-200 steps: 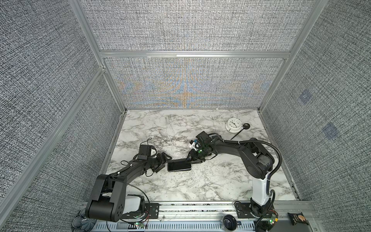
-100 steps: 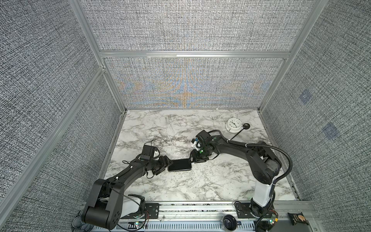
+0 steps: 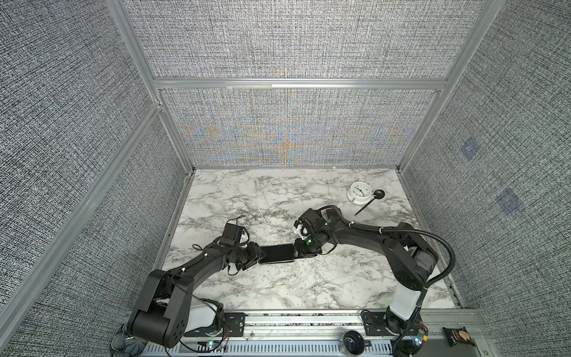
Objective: Put the phone into the phone case
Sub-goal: 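Press the phone edge down into the case with the right gripper fingers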
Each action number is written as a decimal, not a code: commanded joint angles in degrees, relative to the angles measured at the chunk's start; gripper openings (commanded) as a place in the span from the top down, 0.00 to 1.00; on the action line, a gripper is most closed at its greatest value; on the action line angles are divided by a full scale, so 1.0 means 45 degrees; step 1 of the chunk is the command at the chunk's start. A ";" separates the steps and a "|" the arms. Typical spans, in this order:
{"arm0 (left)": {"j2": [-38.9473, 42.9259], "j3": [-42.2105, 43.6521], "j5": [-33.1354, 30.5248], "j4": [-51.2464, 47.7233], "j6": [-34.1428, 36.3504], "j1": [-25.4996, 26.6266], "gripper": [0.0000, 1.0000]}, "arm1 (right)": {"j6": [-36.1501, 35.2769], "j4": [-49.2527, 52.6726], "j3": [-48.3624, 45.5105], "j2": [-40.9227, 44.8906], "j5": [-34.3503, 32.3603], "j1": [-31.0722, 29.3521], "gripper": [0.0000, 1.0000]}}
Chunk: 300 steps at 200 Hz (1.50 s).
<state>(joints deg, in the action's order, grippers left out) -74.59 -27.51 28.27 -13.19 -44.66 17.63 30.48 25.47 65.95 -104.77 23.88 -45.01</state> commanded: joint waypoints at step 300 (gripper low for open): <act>-0.0595 -0.0412 -0.0723 -0.0903 0.0520 0.0099 0.52 | 0.0114 0.0086 0.0031 -0.0194 -0.0595 -0.0158 0.80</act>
<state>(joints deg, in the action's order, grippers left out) -76.42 -29.65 26.55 -16.03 -43.13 17.96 30.76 26.09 66.30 -105.36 21.26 -45.71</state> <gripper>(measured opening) 0.484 0.202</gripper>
